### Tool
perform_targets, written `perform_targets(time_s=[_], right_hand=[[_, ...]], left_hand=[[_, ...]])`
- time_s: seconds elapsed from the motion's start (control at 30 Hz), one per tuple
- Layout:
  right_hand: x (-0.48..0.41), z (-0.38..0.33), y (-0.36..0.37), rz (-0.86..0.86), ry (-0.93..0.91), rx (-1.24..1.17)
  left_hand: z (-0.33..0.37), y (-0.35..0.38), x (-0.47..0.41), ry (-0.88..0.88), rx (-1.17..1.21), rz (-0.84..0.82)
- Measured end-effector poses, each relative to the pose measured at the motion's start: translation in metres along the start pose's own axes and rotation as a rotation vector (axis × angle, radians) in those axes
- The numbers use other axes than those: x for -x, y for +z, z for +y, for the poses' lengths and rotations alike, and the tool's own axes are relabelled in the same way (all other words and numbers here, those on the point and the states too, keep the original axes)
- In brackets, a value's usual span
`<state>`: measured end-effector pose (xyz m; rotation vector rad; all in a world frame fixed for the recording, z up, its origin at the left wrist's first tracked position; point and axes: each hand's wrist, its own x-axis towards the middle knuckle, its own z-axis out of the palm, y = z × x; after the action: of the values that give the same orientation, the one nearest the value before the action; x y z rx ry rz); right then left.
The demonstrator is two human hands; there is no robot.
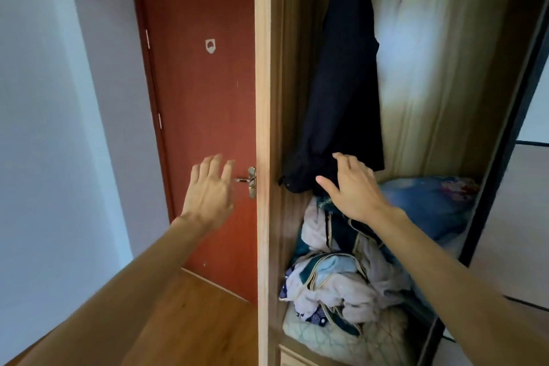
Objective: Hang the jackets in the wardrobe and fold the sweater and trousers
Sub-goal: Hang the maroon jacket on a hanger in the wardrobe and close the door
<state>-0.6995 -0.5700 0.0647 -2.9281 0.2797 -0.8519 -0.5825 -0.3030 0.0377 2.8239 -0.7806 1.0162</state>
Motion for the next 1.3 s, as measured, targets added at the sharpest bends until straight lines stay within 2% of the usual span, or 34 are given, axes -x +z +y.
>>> perform_targets(time_s=[0.17,0.37,0.5,0.93,1.13,1.3], right_hand=[[0.003,-0.060,0.029,-0.015,-0.212,-0.082],[0.012,-0.175,0.074,-0.073,-0.486,-0.189],[0.025,-0.256,0.092,-0.104,-0.603,-0.221],[0.107,-0.526,0.115,-0.303,-0.970,-0.421],[0.170,-0.621,0.123,-0.389,-1.104,-0.447],[0.222,-0.688,0.130,-0.469,-1.238,-0.466]], left_hand=[[-0.049,-0.011,0.055,-0.115,-0.050,-0.004],[-0.119,-0.023,0.144,-0.244,-0.140,-0.068],[-0.176,-0.041,0.201,-0.362,-0.230,-0.125],[-0.330,-0.116,0.404,-0.673,-0.350,-0.151],[-0.371,-0.152,0.508,-0.853,-0.377,-0.198],[-0.373,-0.185,0.586,-0.996,-0.414,-0.230]])
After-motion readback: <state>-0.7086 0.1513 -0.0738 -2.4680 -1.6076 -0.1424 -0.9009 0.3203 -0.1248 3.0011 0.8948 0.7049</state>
